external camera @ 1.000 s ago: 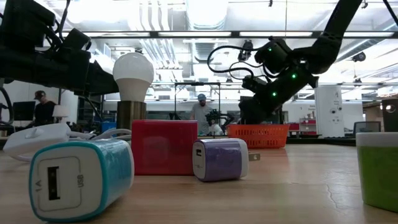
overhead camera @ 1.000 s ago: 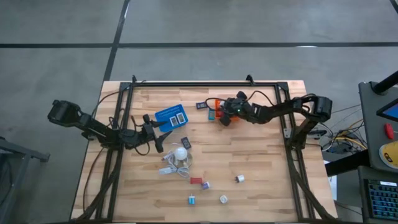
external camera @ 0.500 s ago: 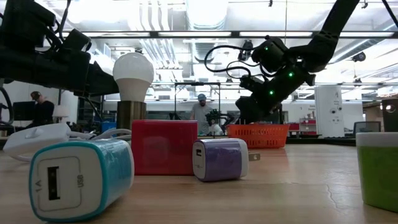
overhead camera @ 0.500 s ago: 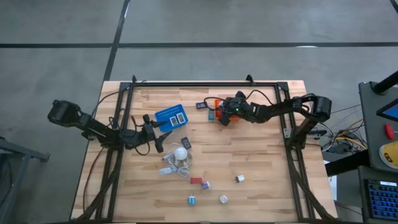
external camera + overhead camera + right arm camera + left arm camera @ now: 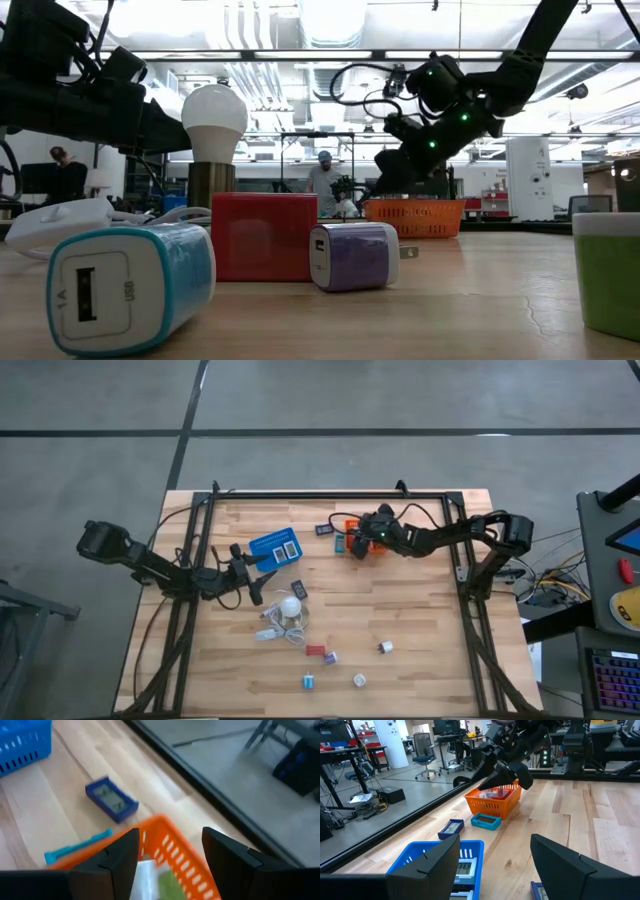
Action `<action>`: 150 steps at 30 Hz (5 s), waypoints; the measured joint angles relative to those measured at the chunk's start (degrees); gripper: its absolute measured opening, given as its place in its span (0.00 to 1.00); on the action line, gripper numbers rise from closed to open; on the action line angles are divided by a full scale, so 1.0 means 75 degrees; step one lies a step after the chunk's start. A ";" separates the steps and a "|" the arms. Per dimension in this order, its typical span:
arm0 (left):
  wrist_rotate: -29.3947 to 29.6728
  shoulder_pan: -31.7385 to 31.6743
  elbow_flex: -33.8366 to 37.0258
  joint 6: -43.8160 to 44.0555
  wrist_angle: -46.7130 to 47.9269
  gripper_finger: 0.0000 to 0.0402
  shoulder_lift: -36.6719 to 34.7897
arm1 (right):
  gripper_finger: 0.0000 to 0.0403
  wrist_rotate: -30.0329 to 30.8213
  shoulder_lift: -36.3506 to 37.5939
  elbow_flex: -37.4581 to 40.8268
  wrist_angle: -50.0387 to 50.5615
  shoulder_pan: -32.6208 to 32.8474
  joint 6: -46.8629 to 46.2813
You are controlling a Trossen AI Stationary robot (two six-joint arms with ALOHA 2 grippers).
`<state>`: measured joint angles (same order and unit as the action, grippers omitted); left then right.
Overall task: Pick & Place Office items
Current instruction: Put the white charger adapter into the orange bin
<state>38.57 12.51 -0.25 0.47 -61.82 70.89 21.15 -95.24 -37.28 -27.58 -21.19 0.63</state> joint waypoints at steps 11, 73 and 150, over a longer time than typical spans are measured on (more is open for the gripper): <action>0.0000 0.0001 0.0000 0.0000 0.0032 0.62 0.0002 | 0.53 -0.1358 0.0094 0.0003 -0.0824 0.0062 0.0935; 0.0000 0.0000 0.0000 0.0087 0.0087 0.62 0.0003 | 0.53 -0.3597 0.2786 0.0041 0.6156 0.6229 -0.4526; -0.0029 0.0000 -0.0006 0.0318 0.0282 0.62 0.0057 | 0.31 -0.1755 -0.0934 -0.2690 0.8248 0.7540 -0.3493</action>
<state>38.35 12.51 -0.30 2.85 -59.71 71.32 7.98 -102.25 -57.45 34.28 35.36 -25.56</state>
